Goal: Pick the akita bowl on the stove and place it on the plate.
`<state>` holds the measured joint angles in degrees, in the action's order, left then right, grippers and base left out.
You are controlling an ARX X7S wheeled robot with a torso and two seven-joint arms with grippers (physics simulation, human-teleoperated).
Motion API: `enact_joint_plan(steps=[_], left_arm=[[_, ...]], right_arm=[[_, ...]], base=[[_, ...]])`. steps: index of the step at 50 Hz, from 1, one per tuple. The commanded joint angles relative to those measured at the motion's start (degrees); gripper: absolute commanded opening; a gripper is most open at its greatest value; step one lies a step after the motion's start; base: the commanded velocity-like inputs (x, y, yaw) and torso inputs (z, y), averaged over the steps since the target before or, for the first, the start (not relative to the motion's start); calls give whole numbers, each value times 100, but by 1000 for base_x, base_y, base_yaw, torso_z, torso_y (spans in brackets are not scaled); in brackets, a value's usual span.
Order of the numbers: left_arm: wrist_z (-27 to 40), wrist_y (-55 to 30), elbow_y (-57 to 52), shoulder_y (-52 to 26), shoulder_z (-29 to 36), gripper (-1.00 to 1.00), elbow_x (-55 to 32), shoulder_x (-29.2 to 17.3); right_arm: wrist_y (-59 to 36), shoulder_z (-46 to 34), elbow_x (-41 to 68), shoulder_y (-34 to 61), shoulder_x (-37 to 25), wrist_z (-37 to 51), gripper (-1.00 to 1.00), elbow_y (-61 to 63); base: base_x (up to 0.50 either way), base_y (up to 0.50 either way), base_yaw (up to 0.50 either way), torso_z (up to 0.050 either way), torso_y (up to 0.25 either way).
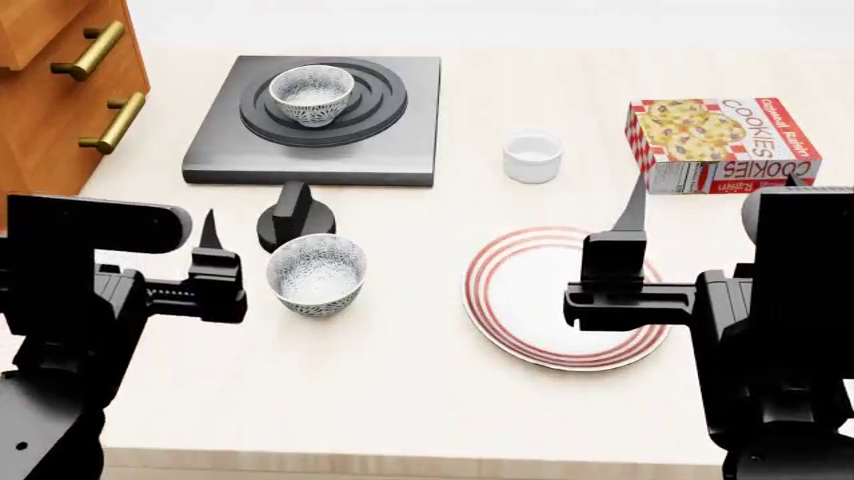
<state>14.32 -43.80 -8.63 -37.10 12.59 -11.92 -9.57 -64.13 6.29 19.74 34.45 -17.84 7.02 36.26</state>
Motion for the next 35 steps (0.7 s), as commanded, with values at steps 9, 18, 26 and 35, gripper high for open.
enact_joint_plan(steps=[9,18,26,35], left_arm=[[34,-230,6,-370,124,100,-54,5],[40,-253,-18,-394,120,100,-101,-27],[52,-301,-48,-432,122,100,-152,-29],[71,-337,-95,-416,121,100,-202,-48]], right_arm=[[-15,-16,54,7,-25,29,100,33],[13,-1,75,1,-20,43,100,2],[-49,10,104,15,-26,73,100,27],[-38,13,121,20,-35,88,100,5]], base=[[0,0,0,0,0],[0,-17,0,0,0],[0,-113,0,0,0],[-10,-197,0,0,0]])
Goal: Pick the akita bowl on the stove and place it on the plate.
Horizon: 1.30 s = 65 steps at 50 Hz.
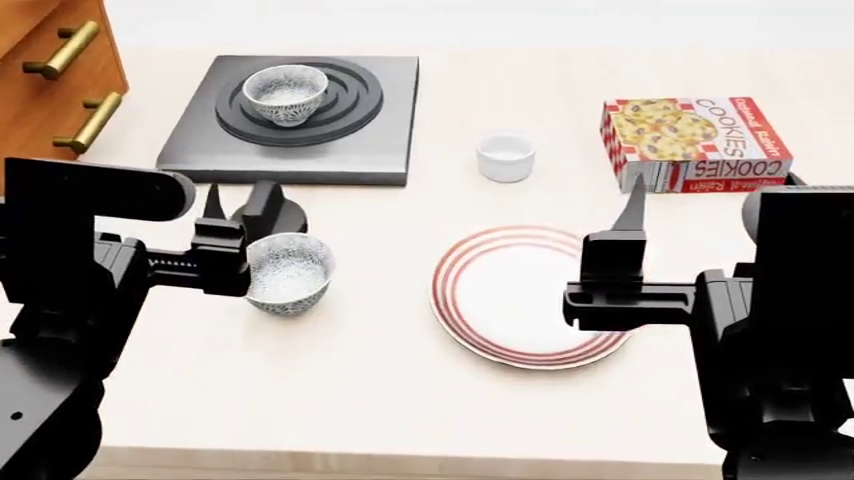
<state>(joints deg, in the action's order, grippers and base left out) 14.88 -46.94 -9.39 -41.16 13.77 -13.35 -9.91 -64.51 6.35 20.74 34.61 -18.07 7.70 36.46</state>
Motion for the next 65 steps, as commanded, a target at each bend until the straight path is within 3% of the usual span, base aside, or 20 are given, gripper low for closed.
enact_joint_plan(steps=[1,35,65], left_arm=[[13,-20,-18,-14,12,100,-57,-20],[82,-11,-43,21,66,100,-180,-66],[139,12,-25,17,111,100,-274,-104]], right_arm=[[12,5,19,-1,-12,20,100,-22],[27,-10,98,-10,-44,78,100,-8],[114,-38,156,-30,-77,96,100,-74]], base=[[-16,-211,0,0,0],[-16,-213,0,0,0],[107,-3,0,0,0]])
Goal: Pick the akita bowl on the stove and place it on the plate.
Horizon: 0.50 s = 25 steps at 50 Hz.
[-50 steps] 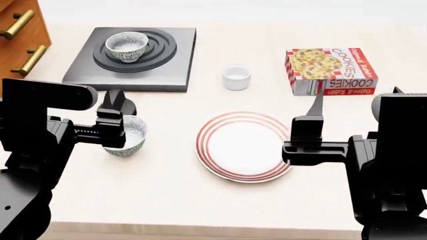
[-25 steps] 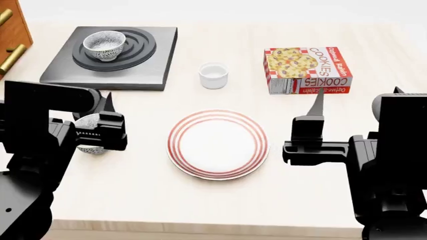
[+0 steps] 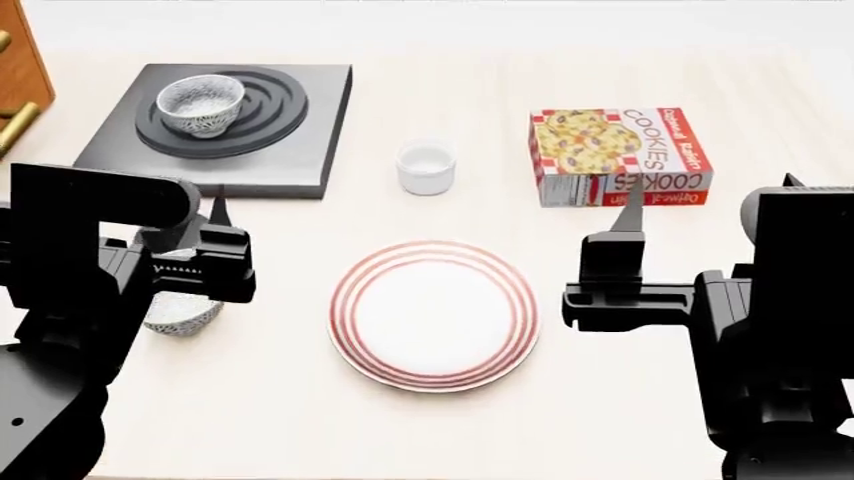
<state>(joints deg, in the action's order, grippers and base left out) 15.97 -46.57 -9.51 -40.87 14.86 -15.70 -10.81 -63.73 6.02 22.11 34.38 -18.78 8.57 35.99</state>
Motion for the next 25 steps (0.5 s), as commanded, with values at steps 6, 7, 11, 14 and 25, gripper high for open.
enact_joint_plan(steps=[6,7,11,14,25], left_arm=[[41,-26,-32,-11,12,100,-59,-25],[47,-42,-41,-19,6,100,-67,-25],[46,-32,-11,-31,1,100,-80,-28],[48,-6,11,-22,14,100,-79,-32],[70,-33,-18,-29,53,100,-104,-55]], right_arm=[[3,-6,41,5,-16,23,100,-9],[-18,-4,49,14,-15,31,100,3],[2,-6,53,13,-20,31,100,-20],[-4,-10,61,19,-24,37,100,-22],[6,-4,86,2,-34,58,100,-9]], base=[[271,0,0,0,0],[266,0,0,0,0],[268,0,0,0,0],[267,0,0,0,0],[267,0,0,0,0]])
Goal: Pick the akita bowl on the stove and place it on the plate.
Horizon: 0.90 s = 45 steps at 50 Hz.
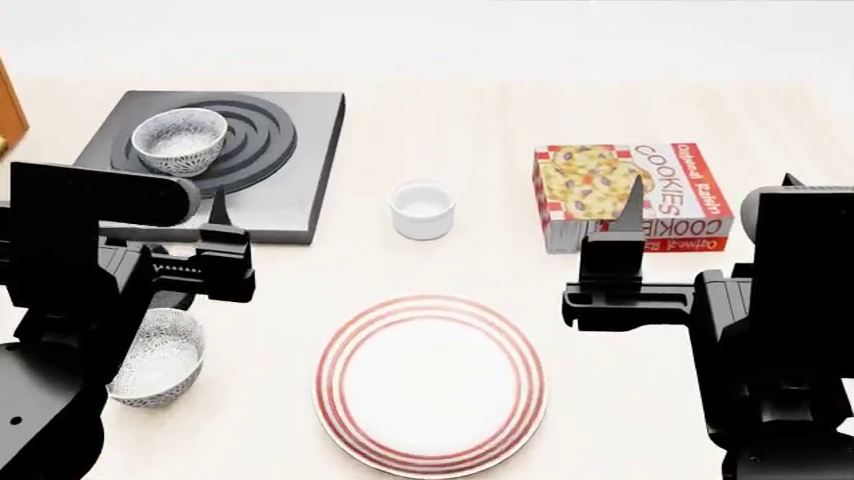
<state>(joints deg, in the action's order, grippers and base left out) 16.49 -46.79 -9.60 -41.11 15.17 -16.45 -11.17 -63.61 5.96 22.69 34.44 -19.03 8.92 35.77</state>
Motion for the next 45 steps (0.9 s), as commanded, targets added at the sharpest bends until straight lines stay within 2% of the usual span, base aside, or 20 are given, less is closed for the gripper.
enact_joint_plan(steps=[1,45], left_arm=[[23,-14,-19,4,18,100,-36,-21],[84,-68,-60,-68,82,100,-166,-115]], right_arm=[[-8,6,32,-5,-7,24,100,15],[37,-16,126,-10,-43,90,100,-18]], base=[[266,0,0,0,0],[269,0,0,0,0]])
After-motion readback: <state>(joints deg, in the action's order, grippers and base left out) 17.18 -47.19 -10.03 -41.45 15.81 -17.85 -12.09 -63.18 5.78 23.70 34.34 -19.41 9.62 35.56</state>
